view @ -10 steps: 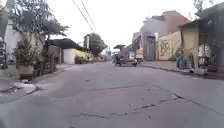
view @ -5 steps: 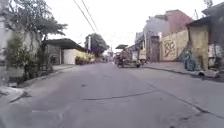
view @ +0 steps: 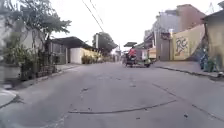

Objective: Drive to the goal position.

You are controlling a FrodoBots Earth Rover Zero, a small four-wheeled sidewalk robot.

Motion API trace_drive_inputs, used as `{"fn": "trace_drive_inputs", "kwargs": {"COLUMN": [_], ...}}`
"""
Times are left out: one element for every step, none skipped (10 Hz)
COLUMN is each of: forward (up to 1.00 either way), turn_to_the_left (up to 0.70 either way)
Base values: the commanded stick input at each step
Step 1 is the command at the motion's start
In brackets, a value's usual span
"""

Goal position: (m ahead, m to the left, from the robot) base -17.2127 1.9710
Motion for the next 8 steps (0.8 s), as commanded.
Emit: {"fn": "trace_drive_inputs", "kwargs": {"forward": [0.00, 0.00, 0.00, 0.00, 0.00, 0.00, 0.00, 0.00], "turn_to_the_left": [1.00, 1.00, 1.00, 1.00, 1.00, 1.00, 1.00, 1.00]}}
